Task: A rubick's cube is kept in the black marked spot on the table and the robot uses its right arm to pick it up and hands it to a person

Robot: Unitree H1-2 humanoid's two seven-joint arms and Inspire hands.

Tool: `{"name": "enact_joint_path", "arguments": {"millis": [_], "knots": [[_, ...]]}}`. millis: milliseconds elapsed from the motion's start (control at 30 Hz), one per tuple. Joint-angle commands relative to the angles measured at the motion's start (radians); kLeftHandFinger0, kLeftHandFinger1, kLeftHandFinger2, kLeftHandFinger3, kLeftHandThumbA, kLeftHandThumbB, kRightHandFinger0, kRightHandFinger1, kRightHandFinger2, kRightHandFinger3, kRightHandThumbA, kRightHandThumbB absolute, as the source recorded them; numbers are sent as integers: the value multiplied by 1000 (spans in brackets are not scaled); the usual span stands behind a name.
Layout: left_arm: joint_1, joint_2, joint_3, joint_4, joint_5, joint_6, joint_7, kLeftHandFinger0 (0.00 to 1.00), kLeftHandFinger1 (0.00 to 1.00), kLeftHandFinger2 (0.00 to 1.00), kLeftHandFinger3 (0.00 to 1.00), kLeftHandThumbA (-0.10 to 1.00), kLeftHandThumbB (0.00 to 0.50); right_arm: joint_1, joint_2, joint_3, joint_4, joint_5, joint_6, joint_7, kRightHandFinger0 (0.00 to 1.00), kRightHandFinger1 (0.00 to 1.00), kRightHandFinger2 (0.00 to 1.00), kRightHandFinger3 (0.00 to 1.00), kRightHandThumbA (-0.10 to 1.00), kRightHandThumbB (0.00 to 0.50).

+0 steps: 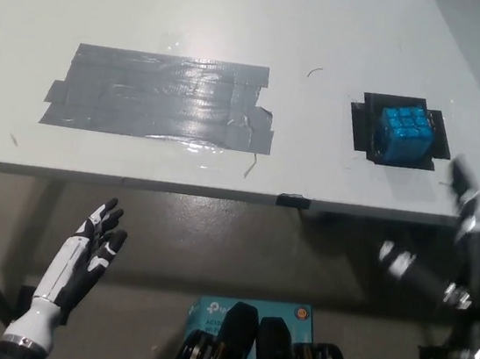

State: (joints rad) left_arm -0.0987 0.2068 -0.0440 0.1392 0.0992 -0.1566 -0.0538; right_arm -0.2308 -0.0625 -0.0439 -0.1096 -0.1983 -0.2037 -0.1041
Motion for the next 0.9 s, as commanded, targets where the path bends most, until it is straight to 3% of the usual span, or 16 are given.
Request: {"name": "enact_joint_path", "arguments": {"millis": [0,133,367,500,700,800,867], "knots": [[-12,-6,9,-13,-15,-56,0,1000,1000,1000,1000,903,192,-119,5,-40,-33,-65,65,-66,1000,1000,1000,1000,993,261],[-5,-11,9,-32,-18,-52,-2,1000,1000,1000,1000,977,218,-231,-7,-61,70,-76,121,-81,1000,1000,1000,1000,1000,295],[-1,-10,8,-33,-16,-71,-2,1000,1000,1000,1000,991,212,-416,-38,-65,311,-123,222,-121,1000,1000,1000,1000,1000,378],[2,-12,9,-35,-24,-65,-6,1000,1000,1000,1000,982,215,-489,-47,-52,436,-105,250,-108,1000,1000,1000,1000,905,435],[16,-16,7,-42,-20,-63,-8,1000,1000,1000,1000,972,220,-545,-39,-24,552,-118,340,-111,1000,1000,1000,1000,791,459],[16,-16,8,-53,-19,-48,-10,1000,1000,1000,1000,977,223,-578,-37,-1,606,-147,388,-137,1000,1000,1000,1000,816,489],[12,-16,10,-56,-22,-42,-11,1000,1000,1000,1000,976,227,-592,-35,3,628,-146,404,-143,1000,1000,1000,1000,788,477]]}}
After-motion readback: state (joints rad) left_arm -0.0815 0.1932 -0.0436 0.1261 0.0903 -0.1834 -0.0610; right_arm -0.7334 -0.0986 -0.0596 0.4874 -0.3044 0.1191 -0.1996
